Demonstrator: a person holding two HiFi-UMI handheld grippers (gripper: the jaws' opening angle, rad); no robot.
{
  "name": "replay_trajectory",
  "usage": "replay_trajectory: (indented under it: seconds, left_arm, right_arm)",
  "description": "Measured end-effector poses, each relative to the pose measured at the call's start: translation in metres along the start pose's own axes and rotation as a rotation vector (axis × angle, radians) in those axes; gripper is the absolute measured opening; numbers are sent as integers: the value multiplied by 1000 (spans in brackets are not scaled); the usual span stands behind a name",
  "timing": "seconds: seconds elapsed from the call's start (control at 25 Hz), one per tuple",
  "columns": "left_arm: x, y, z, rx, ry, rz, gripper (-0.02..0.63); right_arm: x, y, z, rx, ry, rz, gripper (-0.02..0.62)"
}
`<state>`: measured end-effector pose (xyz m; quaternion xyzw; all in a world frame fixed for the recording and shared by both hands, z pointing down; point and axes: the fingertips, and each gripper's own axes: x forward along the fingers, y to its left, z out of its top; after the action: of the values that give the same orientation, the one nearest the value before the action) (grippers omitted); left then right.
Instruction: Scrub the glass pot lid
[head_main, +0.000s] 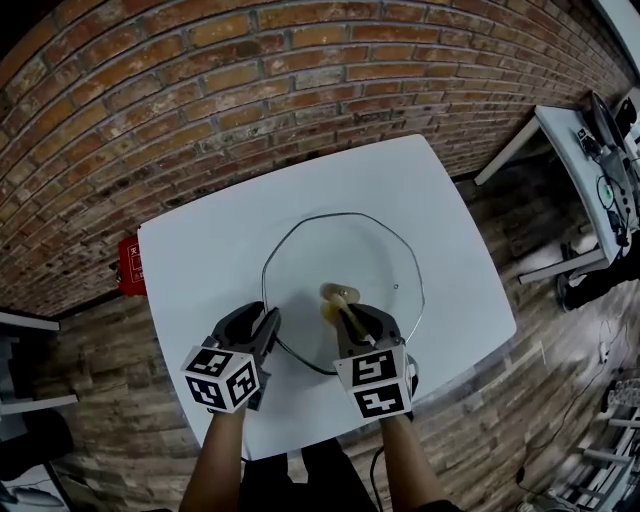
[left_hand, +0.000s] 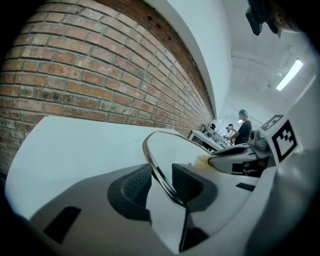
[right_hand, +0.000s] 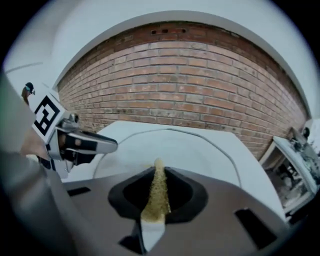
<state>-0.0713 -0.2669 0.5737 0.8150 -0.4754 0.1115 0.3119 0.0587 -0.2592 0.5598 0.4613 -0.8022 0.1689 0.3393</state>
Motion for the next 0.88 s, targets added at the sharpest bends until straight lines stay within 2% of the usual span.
replay_trajectory:
  seconds: [0.2, 0.32, 0.4, 0.52, 0.6, 0.68, 0.76, 0.88]
  left_arm:
    - [-1, 0, 0, -6, -7, 1, 130]
    - [0, 1, 0, -5, -7, 1, 130]
    - [0, 1, 1, -6, -8, 4, 130]
    - [0, 2, 1, -8, -8, 6, 130]
    - [0, 3, 0, -7, -6, 6, 129]
    - [0, 3, 0, -8, -5, 8, 129]
    - [0, 2, 1, -9, -5, 10, 129]
    - [0, 2, 1, -10, -9, 10, 129]
  right_arm:
    - [-20, -79, -29, 86, 42, -185, 58]
    - [-30, -91, -22, 103, 17, -216, 58]
    - [-34, -74, -3, 86, -37, -179, 58]
    - [-33, -14, 26, 69, -111, -23, 58]
    - [-30, 32, 32, 42, -114, 82, 58]
    - [-25, 64, 27, 18, -93, 146, 58]
    - [-23, 75, 16, -3, -62, 161, 58]
    - [-23, 58, 1, -12, -11, 122, 58]
